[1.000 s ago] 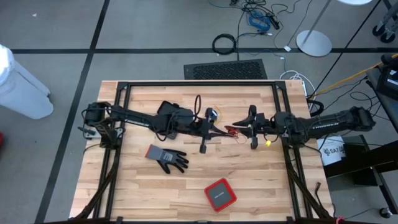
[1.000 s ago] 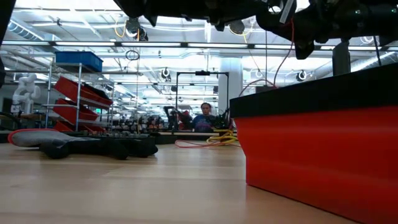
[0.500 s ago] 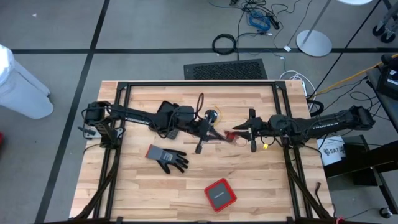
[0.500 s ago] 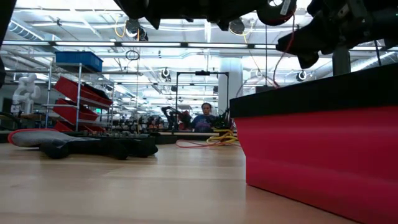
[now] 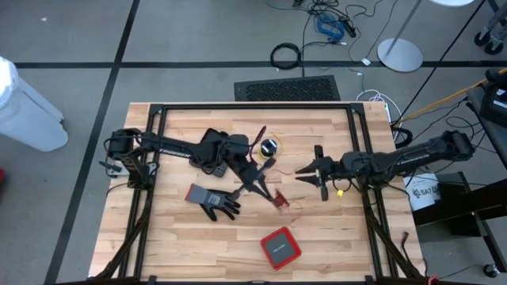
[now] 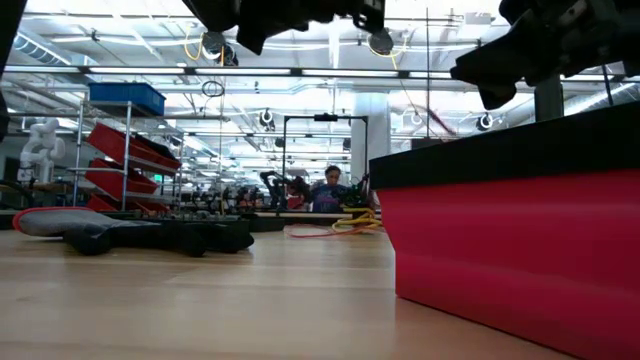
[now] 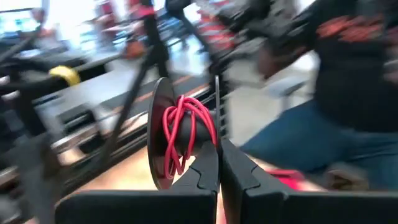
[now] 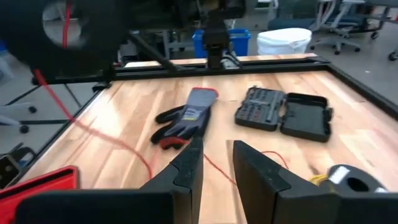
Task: Coil cords
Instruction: Coil the red wire onto the spool
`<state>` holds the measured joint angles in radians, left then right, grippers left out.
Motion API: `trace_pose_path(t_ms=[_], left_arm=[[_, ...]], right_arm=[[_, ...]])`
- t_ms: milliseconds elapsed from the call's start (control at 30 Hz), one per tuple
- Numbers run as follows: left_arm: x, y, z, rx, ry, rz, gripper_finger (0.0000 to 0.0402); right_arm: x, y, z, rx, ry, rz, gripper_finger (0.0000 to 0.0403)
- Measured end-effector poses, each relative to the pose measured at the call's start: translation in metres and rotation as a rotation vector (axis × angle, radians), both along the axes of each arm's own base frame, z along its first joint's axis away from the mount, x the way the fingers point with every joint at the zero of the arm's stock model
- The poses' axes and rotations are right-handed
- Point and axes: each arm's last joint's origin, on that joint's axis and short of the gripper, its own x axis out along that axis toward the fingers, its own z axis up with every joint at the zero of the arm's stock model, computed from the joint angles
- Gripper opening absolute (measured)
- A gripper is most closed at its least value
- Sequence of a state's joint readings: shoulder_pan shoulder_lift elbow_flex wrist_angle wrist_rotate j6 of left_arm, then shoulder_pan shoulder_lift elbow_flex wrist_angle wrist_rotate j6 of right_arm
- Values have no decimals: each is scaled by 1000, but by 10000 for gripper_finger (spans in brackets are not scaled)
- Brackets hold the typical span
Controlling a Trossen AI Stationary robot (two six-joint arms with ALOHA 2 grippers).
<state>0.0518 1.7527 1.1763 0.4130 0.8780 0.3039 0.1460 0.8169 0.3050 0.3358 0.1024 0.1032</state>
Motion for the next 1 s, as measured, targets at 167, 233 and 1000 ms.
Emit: trace_pose_path(t_ms=[167, 233, 1000], left_arm=[[-4, -3, 10, -77, -39, -213, 0], [-6, -10, 17, -90, -78, -306, 0], [-10, -33, 31, -98, -212, -374, 0]], right_arm=[[4, 6, -2, 6, -4, 25, 75], [7, 7, -1, 10, -25, 28, 75], [32, 12, -16, 3, -63, 34, 75]])
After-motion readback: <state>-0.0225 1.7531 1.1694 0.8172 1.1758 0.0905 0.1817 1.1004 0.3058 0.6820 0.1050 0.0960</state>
